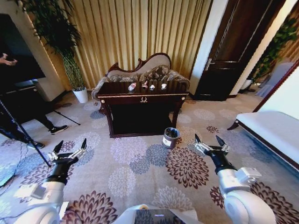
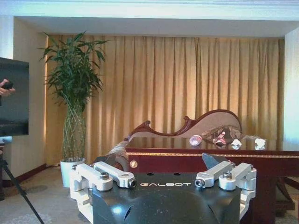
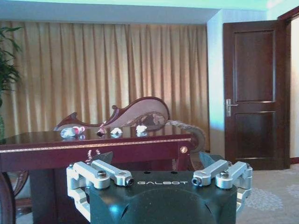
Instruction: Move to the front of the table and place the trash on the table into the trash bin.
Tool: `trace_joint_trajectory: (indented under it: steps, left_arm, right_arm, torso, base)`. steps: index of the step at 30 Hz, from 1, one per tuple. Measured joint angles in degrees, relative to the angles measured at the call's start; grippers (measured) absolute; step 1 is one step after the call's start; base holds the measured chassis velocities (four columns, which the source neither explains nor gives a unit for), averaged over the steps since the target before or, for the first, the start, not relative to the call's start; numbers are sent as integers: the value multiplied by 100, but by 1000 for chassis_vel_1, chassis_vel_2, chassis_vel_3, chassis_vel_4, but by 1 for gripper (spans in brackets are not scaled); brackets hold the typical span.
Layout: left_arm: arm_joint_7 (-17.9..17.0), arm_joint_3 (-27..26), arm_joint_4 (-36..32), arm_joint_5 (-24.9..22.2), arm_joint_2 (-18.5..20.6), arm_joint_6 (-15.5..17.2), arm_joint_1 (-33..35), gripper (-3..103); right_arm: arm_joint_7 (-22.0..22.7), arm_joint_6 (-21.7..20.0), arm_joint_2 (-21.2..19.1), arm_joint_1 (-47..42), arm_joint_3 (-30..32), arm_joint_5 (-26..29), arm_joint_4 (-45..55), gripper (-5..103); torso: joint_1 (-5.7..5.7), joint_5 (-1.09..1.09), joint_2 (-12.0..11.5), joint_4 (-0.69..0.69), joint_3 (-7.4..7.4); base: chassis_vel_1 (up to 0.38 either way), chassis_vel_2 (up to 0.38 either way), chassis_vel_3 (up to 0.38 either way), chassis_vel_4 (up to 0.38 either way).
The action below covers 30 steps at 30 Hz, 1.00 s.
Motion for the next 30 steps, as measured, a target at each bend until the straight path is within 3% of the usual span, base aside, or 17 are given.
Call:
trace_joint_trajectory:
  steps: [4, 17, 30]
  left_arm:
    - [42, -12, 0, -52, 12, -1, 3, 100]
    - [45, -19, 9, -36, -6, 0, -14, 100]
    - [45, -17, 4, -18, -24, 1, -2, 100]
  right_arm:
    - [-154, -190, -9, 61, 7, -28, -6, 100]
    - [-257, -217, -65, 141, -20, -144, -72, 100]
    - [-284, -217, -66, 165, -69, -148, -115, 100]
  torso:
    - [0, 0, 0, 0, 0]
    - [-1, 0, 1, 0, -1]
    - [3, 0, -2, -1, 1]
  base:
    - [0, 0, 0, 0]
    - [-29, 22, 23, -23]
    - [-235, 226, 223, -216]
